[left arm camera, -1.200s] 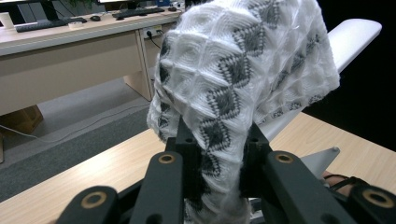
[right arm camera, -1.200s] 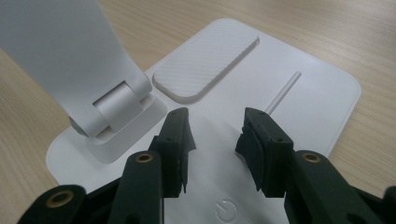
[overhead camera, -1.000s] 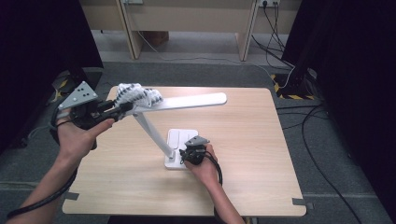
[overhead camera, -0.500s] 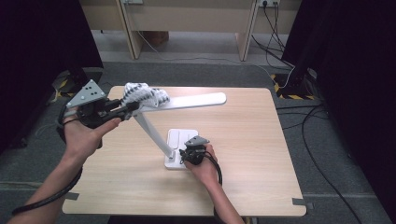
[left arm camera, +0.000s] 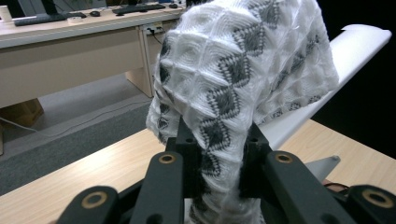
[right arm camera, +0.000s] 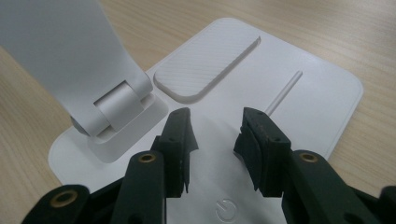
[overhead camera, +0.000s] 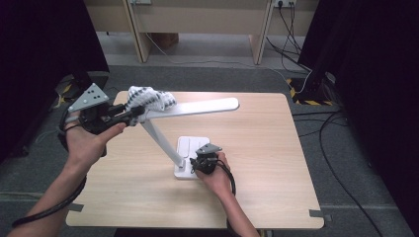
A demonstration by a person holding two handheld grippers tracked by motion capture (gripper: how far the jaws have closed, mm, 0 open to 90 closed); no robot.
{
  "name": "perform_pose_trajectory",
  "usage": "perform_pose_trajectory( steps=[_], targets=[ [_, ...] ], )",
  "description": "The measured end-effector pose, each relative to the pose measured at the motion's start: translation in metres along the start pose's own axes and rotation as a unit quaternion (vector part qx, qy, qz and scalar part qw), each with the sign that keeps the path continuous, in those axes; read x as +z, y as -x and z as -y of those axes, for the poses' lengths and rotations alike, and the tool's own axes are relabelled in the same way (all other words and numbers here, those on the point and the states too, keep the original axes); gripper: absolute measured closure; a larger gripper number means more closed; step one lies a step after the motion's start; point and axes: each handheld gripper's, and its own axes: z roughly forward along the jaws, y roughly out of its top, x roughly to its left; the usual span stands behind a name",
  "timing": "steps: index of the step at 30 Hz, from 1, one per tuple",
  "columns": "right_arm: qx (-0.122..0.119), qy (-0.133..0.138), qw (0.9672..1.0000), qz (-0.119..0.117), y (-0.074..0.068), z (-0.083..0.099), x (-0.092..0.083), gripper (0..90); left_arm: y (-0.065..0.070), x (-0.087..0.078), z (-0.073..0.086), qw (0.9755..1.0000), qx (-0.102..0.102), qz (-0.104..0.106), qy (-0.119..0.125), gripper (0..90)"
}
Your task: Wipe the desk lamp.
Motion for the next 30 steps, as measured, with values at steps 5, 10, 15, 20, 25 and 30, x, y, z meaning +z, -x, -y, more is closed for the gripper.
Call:
perform_pose_trajectory(
  steps=[5,10,15,20,25,30],
  targets=[
    [0.006,0.000,1.0000,0.002,-0.001,0.001,0.000,63.2,-0.001,0.001,0.000,1.0000,-0.003,-0.002,0.001,74.5],
    [0.001,-0.002,1.0000,0.001,-0.001,0.000,0.000,63.1,0.003,0.005,-0.003,1.0000,0.001,0.005,0.001,74.5],
    [-0.001,0.002,1.0000,0.001,0.000,0.001,0.000,63.2,0.007,0.011,-0.006,0.9999,0.000,0.011,0.002,74.5],
    [-0.001,0.005,1.0000,0.001,0.000,0.002,0.000,63.2,0.013,0.017,-0.009,0.9999,0.002,0.016,0.002,74.5],
    [-0.001,0.003,1.0000,0.001,0.000,0.001,0.000,63.2,0.017,0.021,-0.011,0.9998,0.002,0.021,0.003,74.5],
    [-0.001,0.005,1.0000,0.001,0.000,0.002,0.000,63.1,0.021,0.026,-0.014,0.9996,0.006,0.026,0.002,74.5]
  ],
)
